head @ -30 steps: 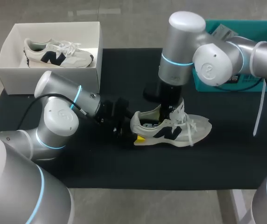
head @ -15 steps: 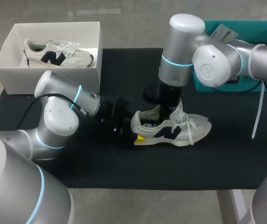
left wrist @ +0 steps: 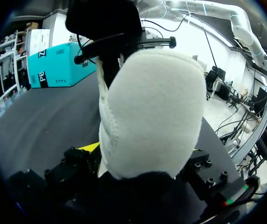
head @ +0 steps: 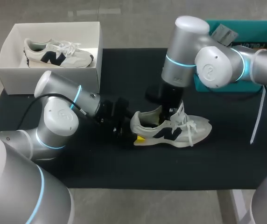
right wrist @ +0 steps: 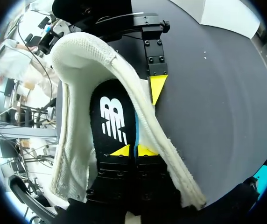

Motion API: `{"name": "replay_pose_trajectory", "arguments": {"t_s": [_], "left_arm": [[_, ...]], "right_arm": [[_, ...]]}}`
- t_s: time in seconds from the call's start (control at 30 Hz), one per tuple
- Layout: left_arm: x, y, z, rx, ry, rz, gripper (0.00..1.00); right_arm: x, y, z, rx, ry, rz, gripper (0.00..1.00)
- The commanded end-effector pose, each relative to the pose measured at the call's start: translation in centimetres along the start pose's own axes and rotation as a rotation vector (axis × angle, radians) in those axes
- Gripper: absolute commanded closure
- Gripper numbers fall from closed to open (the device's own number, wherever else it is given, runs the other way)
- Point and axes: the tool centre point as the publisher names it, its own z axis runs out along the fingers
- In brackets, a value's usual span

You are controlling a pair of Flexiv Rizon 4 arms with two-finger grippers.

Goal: Take the shoe out of the shoebox, open the shoe tongue, remove and reinsert the insole, then place the shoe into the shoebox

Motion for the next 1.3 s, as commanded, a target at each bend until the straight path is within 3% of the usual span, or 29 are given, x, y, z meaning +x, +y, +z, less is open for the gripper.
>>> {"name": "replay_pose_trajectory", "arguments": {"t_s": [0.03,0.23,0.47,0.63,0.8,1.1,1.3], "left_arm": [[-0.1,0.2,0.3,-0.002,0.000,-0.001,1.00],[-0.1,0.2,0.3,-0.002,0.000,-0.001,1.00],[-0.1,0.2,0.3,-0.002,0.000,-0.001,1.00],[-0.1,0.2,0.3,-0.002,0.000,-0.001,1.00],[-0.1,0.2,0.3,-0.002,0.000,-0.001,1.00],[-0.1,0.2,0.3,-0.002,0.000,-0.001,1.00],[-0.1,0.2,0.3,-0.002,0.000,-0.001,1.00]], "right_arm": [[0.5,-0.9,0.9,-0.052,-0.018,0.027,1.00],[1.0,-1.3,-0.7,-0.096,-0.055,0.036,1.00],[1.9,-1.5,-4.2,-0.154,-0.138,0.018,1.00],[2.0,-1.7,-5.5,-0.161,-0.162,0.007,1.00],[2.1,-1.7,-6.3,-0.228,-0.191,-0.018,1.00],[0.8,0.5,-6.8,-0.367,-0.215,-0.106,1.00],[0.1,2.5,-8.6,-0.457,-0.215,-0.156,1.00]]}}
